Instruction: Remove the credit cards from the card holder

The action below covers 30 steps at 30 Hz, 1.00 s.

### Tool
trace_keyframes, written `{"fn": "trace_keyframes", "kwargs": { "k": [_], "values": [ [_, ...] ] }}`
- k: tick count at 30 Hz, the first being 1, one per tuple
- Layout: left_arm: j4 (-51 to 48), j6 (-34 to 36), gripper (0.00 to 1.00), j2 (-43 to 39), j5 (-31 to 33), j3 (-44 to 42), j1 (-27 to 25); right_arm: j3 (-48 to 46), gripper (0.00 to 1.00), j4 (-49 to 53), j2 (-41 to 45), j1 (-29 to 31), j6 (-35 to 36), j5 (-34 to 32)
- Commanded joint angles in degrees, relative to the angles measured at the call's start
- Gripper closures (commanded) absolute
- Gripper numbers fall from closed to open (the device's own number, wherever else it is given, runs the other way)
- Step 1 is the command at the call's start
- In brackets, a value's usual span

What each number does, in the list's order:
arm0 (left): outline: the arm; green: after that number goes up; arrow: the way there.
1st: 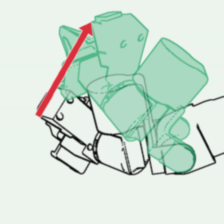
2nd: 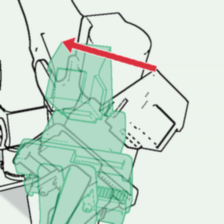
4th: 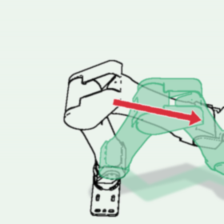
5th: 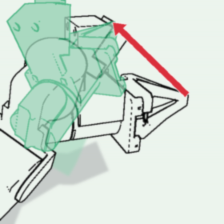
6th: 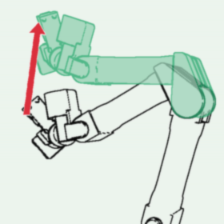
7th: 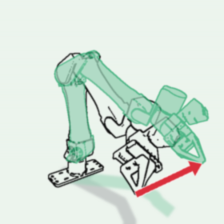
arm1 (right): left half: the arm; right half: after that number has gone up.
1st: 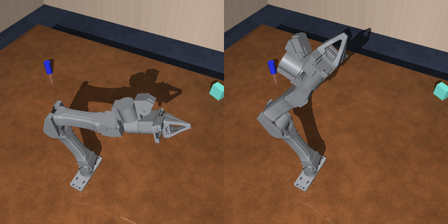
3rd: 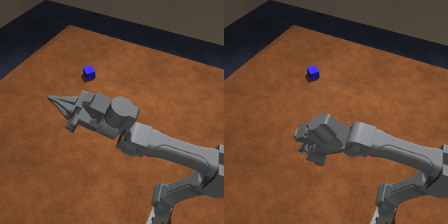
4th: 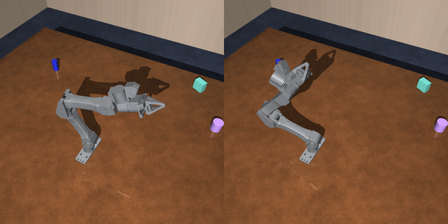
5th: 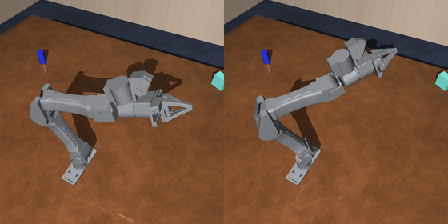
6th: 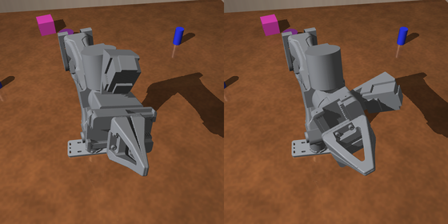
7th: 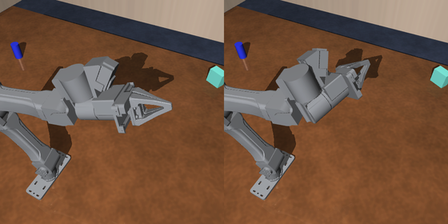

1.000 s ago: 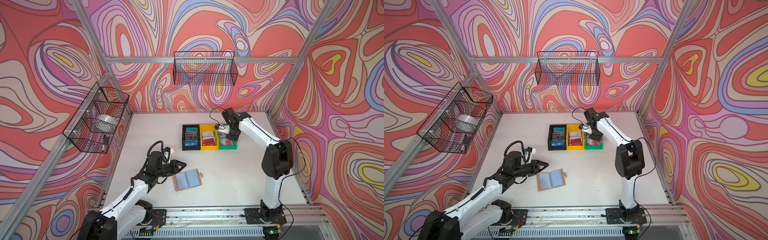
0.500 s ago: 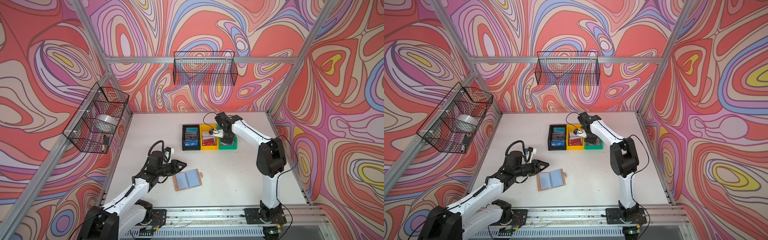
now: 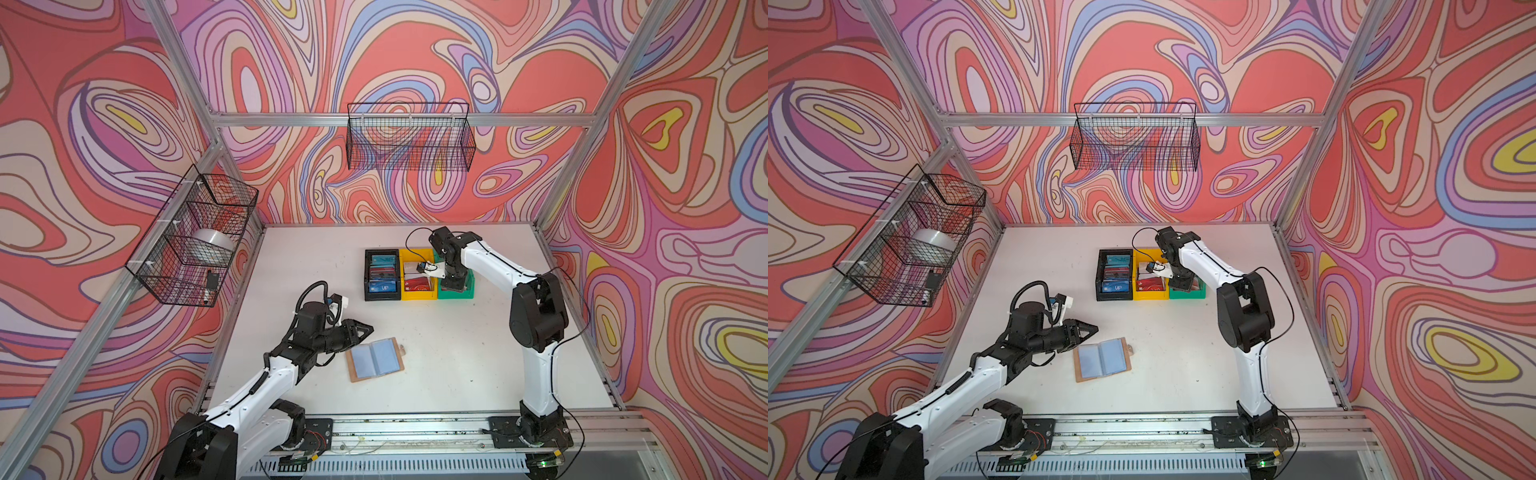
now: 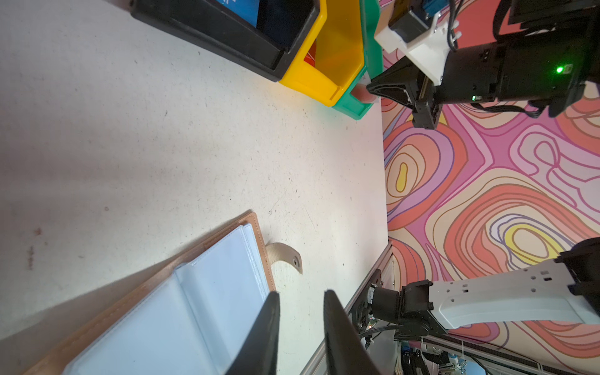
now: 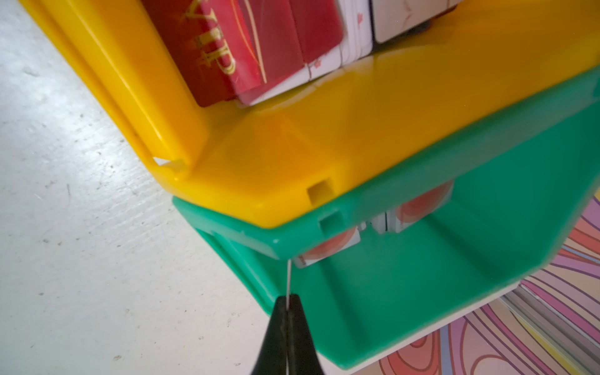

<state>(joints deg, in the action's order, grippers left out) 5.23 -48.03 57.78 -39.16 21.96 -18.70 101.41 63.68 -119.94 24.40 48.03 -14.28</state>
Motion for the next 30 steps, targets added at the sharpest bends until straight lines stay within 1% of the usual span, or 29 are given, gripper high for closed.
{"fn": "trace_keyframes", "kwargs": {
  "k": [1, 5, 9, 14, 17, 20, 30],
  "values": [
    [-0.21, 0.13, 0.73, -0.56, -0.11, -0.59, 0.37, 0.96, 1.00, 0.72, -2.29, 0.04, 0.58, 2.86],
    [-0.31, 0.22, 0.73, -0.30, -0.16, -0.43, 0.35, 1.23, 1.00, -0.71, -3.13, -0.06, 0.44, 1.93],
    [-0.26, 0.13, 0.73, -0.34, -0.12, -0.49, 0.28, -0.45, 0.99, -5.54, -1.92, -0.32, 0.96, -0.43],
    [-0.47, 0.13, 0.73, -0.57, 0.07, -0.52, 0.38, -1.12, 0.85, -9.12, -0.91, -1.00, 0.81, -1.83],
    [-0.53, 0.13, 0.73, -0.57, 0.17, -0.43, 0.34, -0.52, 0.82, -9.34, -1.23, -1.29, 0.50, -2.05],
    [-0.73, 0.13, 0.73, -0.74, 0.16, -0.44, 0.42, -0.91, 0.75, -10.66, -1.25, -1.55, 0.22, -2.78],
    [-1.62, 0.13, 0.73, -1.94, 0.91, -0.86, 0.41, -0.59, 0.74, -10.10, -1.61, -1.99, 0.22, -1.18]
  ]
}}
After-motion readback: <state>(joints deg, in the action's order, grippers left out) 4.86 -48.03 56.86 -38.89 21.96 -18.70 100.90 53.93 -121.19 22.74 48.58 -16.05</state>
